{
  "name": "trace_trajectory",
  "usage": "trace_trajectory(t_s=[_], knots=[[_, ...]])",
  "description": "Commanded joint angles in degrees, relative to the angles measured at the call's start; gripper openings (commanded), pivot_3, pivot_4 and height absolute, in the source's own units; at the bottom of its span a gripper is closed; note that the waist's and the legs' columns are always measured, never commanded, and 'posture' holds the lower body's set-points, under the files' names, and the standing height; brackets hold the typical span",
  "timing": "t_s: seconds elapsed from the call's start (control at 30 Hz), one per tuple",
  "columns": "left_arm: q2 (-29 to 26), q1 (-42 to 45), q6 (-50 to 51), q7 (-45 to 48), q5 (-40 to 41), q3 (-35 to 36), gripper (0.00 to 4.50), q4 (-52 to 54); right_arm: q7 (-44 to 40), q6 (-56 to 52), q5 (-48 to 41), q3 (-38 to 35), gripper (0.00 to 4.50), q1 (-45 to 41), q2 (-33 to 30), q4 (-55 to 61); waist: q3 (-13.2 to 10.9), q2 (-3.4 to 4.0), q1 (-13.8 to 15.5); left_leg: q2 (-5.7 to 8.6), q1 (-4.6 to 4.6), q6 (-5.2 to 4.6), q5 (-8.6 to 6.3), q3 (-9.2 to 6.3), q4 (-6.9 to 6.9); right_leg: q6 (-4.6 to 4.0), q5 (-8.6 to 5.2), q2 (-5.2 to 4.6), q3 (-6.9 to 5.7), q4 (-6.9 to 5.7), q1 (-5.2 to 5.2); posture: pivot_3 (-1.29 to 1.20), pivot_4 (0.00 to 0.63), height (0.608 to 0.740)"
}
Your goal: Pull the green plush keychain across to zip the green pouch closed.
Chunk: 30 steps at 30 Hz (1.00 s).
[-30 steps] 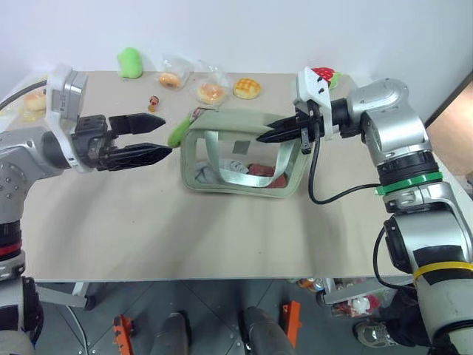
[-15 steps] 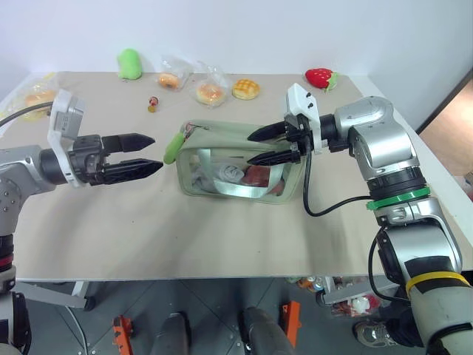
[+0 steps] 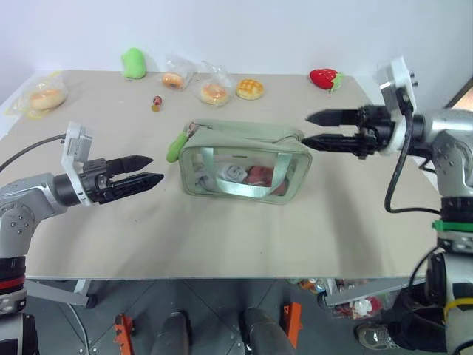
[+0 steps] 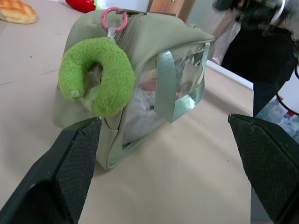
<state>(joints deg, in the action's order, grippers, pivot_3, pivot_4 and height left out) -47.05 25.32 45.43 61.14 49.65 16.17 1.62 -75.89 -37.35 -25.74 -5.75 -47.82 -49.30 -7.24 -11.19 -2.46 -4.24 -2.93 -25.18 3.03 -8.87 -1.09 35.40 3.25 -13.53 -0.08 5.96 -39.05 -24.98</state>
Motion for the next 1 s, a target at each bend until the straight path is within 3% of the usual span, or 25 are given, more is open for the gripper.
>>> trace_trajectory(t_s=[0.03,0.7,0.8,0.83,1.0], knots=[[0.02,0.72,-0.30,-0.28,0.53,1.92,4.50,-0.13,1.61,1.36,-0.43,-2.56,3.05,2.59,-2.39,3.88,0.00,0.00,-0.18,0.00,0.04,0.00,0.00,0.05,0.01,-0.02,0.01,0.00,0.05,0.00,0.00,0.00,0.150,0.740],[1.48,2.23,-0.99,-1.31,-1.38,1.43,4.50,-1.90,6.68,8.10,4.18,4.04,3.05,2.98,3.13,-3.20,0.00,0.00,-0.24,0.01,0.03,-0.02,0.03,0.10,0.00,0.15,0.11,0.03,0.16,0.00,-0.02,0.00,0.150,0.740],[2.41,3.15,-1.61,-2.05,-2.14,0.74,4.50,-2.48,6.56,7.87,3.08,3.58,2.28,2.09,4.35,-3.15,0.00,0.00,-0.21,0.01,0.03,-0.02,0.03,0.09,0.01,0.14,0.11,0.03,0.15,0.00,-0.01,0.00,0.150,0.740],[2.83,3.61,-2.07,-2.37,-2.59,0.50,4.50,-2.91,6.46,7.72,2.96,3.50,1.79,1.98,4.43,-3.04,0.00,0.00,-0.20,0.01,0.03,-0.01,0.03,0.09,0.02,0.14,0.12,0.03,0.16,0.00,0.00,0.00,0.150,0.740],[5.15,6.65,-5.40,-4.80,-6.42,-0.51,4.50,-7.09,6.51,7.56,2.72,3.46,0.24,2.00,4.29,-2.88,0.00,0.00,-0.09,0.02,0.03,-0.02,0.03,0.08,0.03,0.16,0.13,0.03,0.15,0.00,0.02,0.00,0.150,0.740]])
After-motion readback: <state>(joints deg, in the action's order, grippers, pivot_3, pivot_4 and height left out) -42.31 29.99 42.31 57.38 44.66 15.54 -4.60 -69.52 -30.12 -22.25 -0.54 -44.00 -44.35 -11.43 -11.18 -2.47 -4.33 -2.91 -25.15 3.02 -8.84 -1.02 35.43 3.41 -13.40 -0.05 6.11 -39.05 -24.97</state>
